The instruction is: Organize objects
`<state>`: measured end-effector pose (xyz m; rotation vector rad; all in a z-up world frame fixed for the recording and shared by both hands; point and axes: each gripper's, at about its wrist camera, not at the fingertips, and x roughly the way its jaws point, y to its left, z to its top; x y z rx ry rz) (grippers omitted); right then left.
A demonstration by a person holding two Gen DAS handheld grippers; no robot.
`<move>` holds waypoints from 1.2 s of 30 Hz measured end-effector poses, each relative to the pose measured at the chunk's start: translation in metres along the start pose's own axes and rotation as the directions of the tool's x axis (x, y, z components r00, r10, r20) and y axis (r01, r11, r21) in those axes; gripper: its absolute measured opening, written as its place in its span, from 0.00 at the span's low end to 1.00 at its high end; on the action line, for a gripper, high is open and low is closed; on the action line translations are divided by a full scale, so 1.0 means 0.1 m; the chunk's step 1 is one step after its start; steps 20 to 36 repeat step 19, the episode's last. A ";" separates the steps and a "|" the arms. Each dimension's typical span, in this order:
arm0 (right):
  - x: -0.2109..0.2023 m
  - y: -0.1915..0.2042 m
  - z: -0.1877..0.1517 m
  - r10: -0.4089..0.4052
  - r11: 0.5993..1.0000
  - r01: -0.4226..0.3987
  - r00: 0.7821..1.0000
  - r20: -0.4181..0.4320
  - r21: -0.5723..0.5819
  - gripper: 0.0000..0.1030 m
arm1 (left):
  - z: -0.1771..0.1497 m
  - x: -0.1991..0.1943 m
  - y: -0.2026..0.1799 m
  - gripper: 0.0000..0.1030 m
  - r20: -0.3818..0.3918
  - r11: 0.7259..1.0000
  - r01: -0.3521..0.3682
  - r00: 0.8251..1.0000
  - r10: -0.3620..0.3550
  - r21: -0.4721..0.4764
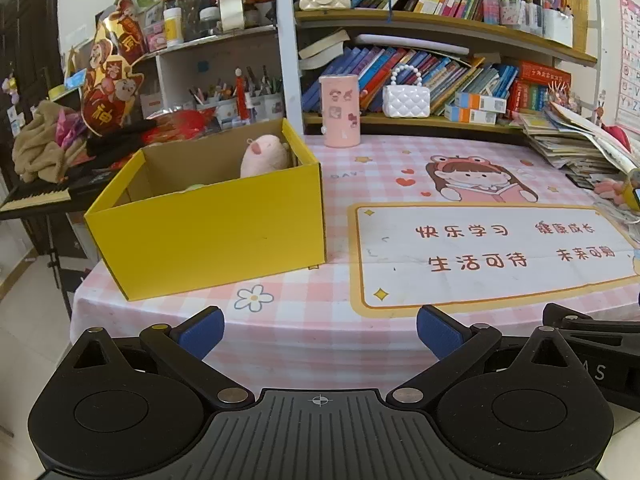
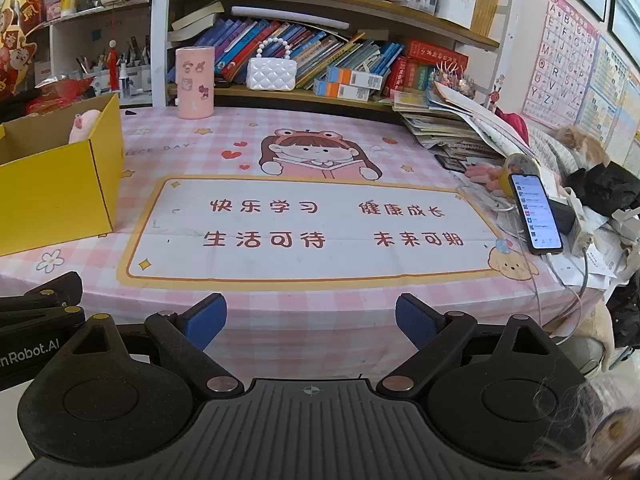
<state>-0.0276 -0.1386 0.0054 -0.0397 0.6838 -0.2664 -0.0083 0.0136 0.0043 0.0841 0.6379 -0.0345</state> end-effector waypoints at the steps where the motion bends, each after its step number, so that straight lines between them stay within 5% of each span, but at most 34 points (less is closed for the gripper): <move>1: 0.00 0.01 0.00 -0.003 1.000 0.003 1.000 0.000 -0.002 0.89 | 0.00 0.01 0.00 1.00 -0.002 1.000 0.000 1.000 0.000 -0.001; 36: 0.10 0.04 0.04 -0.005 1.000 0.005 1.000 -0.011 -0.002 0.89 | 0.05 0.11 0.04 1.00 -0.005 1.000 0.012 1.000 -0.012 -0.019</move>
